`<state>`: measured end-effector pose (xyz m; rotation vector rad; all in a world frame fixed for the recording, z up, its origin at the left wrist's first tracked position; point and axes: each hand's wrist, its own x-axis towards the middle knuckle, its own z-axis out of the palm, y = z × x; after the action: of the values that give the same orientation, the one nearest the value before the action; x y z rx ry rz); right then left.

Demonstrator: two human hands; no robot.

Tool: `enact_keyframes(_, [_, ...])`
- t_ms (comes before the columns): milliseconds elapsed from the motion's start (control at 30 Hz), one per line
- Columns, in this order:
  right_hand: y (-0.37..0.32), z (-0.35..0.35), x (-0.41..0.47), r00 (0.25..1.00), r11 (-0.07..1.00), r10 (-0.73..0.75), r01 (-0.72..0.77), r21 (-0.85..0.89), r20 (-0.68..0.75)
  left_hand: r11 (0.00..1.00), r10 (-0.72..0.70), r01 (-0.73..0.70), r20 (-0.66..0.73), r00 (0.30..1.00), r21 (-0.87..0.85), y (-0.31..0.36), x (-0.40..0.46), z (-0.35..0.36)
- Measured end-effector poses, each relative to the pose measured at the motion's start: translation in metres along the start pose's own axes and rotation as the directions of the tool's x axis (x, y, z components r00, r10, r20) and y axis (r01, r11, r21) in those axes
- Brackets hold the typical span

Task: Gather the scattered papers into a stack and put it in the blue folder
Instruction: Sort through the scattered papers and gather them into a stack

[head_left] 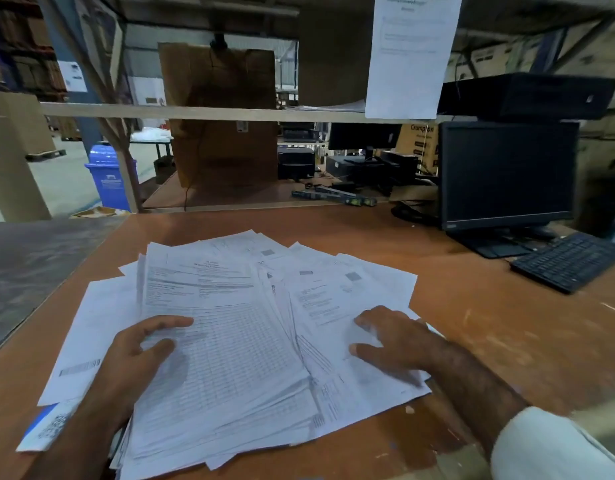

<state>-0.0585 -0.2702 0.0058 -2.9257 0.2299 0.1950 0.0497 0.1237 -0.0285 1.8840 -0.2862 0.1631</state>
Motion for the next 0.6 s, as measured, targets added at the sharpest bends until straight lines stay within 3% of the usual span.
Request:
enact_keyframes(133, [0.007, -0.017, 0.006, 0.994, 0.989, 0.079, -0.07, 0.127, -0.069, 1.0, 0.004, -0.004, 0.0, 1.0, 0.008, 0.005, 0.0, 0.001])
enact_keyframes(267, [0.017, -0.025, 0.014, 0.951, 0.953, 0.301, -0.298, 0.054, -0.071, 1.0, -0.009, 0.009, 0.0, 1.0, -0.007, 0.014, -0.005, 0.002])
enact_keyframes(400, [0.017, -0.035, 0.021, 0.946, 0.937, 0.322, -0.311, 0.162, -0.045, 1.0, -0.022, 0.022, 0.001, 1.0, -0.022, 0.013, -0.005, 0.002])
enact_keyframes(600, [0.017, -0.035, 0.025, 0.929, 0.928, 0.369, -0.366, 0.066, -0.033, 1.0, -0.022, 0.022, -0.005, 1.0, -0.012, 0.009, -0.004, -0.001])
